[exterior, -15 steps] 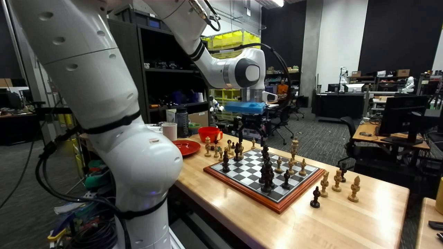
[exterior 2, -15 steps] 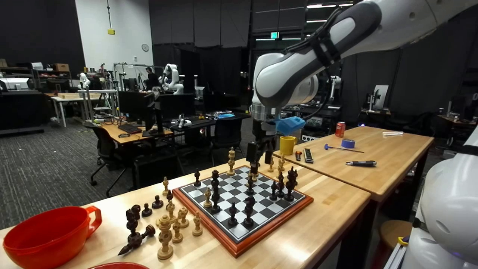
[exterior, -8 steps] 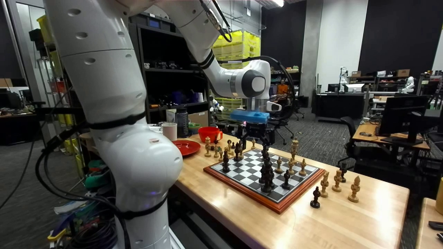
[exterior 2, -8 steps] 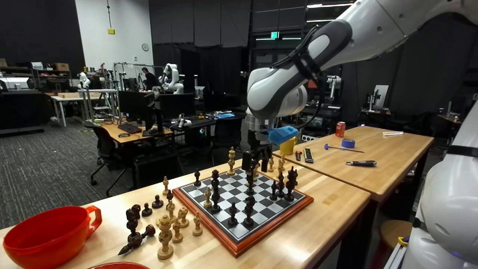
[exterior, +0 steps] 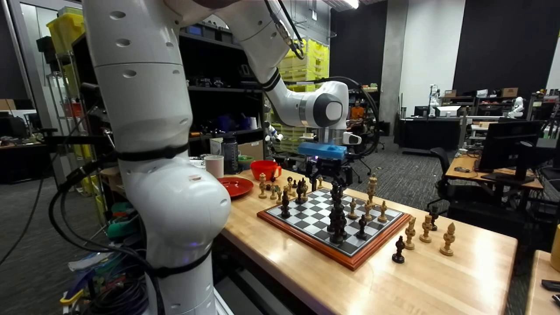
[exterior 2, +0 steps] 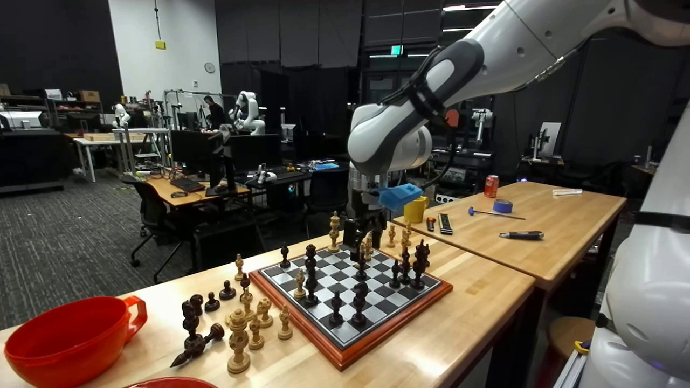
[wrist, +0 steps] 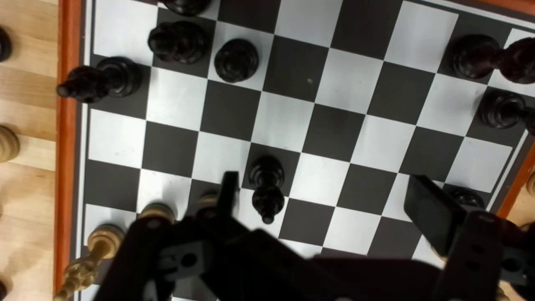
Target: Move one black chess piece forward
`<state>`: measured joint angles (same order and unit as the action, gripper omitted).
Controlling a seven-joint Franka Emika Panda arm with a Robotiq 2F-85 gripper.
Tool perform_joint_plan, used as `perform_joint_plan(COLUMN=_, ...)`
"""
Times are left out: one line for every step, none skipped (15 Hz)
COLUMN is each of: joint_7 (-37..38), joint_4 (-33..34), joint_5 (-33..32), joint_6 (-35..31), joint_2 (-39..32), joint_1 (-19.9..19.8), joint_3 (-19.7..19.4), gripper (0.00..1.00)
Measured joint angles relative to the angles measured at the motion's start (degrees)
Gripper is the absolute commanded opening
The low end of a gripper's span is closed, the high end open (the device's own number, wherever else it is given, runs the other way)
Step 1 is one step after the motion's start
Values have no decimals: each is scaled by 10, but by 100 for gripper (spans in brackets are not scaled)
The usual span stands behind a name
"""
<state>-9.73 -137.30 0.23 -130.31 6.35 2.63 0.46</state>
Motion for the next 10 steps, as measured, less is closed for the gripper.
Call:
perform_joint_plan(joint_7=0, joint_4=2, joint_5=0, joint_6=0, joint_2=-1, joint_1=0, joint_3=0, gripper=100)
perform_joint_plan(joint_7=0, joint_4=2, joint_5=0, joint_6=0, joint_2=-1, joint_1=0, joint_3=0, gripper=100)
perform_joint_plan(joint_7=0, joint_4=2, joint_5=0, joint_6=0, joint_2=-1, joint_1=0, joint_3=0, gripper=100)
perform_joint_plan(joint_7=0, joint_4=2, joint_5=0, joint_6=0, joint_2=-2, joint_1=0, joint_3=0, gripper=100)
perform_joint_plan(joint_7=0, joint_4=2, joint_5=0, joint_6=1, joint_2=-2, joint_1=0, joint_3=0, gripper=100)
perform_joint_plan(joint_7=0, joint_4=2, joint_5=0, joint_6=1, joint_2=-4, joint_1=0, joint_3=0, gripper=100)
perform_joint_plan(joint_7=0, joint_4=2, joint_5=0, joint_6=1, joint_2=-6, joint_1=0, joint_3=0, gripper=100)
perform_joint_plan(joint_7=0, joint_4=2, joint_5=0, joint_6=1, joint_2=-8, joint_1=0, joint_3=0, gripper=100)
perform_joint_plan(joint_7=0, joint_4=3, joint_5=0, joint_6=1, joint_2=-10, joint_1=-1, joint_3=0, gripper=100)
perform_joint_plan(joint_7=0, joint_4=3, joint_5=0, joint_6=1, joint_2=-13, joint_1=-2, joint_3=0, gripper=100)
